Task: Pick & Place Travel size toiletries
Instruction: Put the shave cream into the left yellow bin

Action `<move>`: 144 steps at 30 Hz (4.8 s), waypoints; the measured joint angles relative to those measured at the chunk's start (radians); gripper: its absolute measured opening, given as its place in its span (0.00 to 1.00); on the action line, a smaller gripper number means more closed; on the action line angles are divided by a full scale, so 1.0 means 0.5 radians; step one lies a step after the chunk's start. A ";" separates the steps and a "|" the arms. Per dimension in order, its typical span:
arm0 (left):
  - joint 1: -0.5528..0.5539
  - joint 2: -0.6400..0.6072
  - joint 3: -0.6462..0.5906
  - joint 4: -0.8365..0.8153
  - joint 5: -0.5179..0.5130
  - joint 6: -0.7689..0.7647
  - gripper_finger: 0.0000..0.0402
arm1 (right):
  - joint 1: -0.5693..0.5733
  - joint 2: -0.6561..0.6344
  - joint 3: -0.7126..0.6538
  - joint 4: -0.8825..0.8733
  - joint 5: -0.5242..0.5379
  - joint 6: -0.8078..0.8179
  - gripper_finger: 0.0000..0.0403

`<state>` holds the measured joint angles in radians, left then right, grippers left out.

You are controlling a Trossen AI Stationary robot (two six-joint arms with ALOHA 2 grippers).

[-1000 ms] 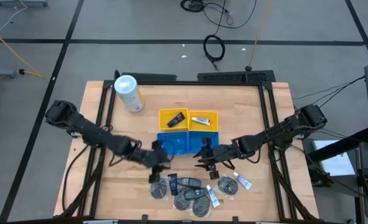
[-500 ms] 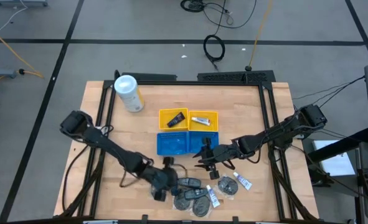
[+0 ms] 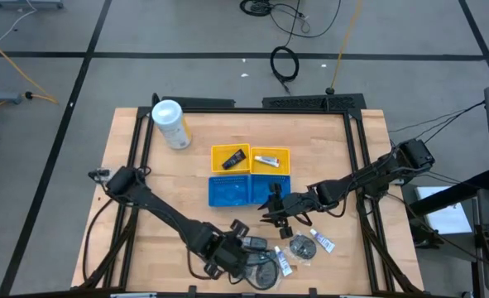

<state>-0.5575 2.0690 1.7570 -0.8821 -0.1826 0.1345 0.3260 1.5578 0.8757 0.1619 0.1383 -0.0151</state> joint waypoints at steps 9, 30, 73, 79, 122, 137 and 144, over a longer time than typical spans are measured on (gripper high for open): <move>0.007 0.072 0.046 -0.027 0.170 0.070 0.23 | -0.035 0.000 0.000 -0.039 -0.004 0.020 0.42; -0.006 0.071 -0.077 0.059 0.268 0.294 0.23 | -0.064 0.000 0.000 -0.033 -0.006 0.022 0.42; -0.017 0.083 -0.389 0.276 0.146 1.052 0.53 | -0.064 0.000 0.000 -0.032 -0.007 0.025 0.42; 0.014 0.084 -0.421 0.424 0.122 1.070 0.53 | -0.064 0.000 0.000 -0.032 -0.007 0.053 0.42; 0.073 0.162 -0.287 0.375 0.207 0.863 0.27 | -0.064 0.000 -0.002 -0.032 -0.007 0.053 0.42; 0.073 -0.097 -0.055 0.007 -0.097 0.275 0.27 | -0.064 0.000 0.000 -0.032 -0.007 0.053 0.42; 0.155 -0.340 -0.054 -0.128 -0.216 -0.140 0.27 | -0.064 0.000 0.000 -0.033 -0.007 0.053 0.42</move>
<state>-0.4799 1.8992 1.7298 -0.9464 -0.2905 0.0644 0.2939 1.5578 0.8757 0.1455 0.1349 0.0113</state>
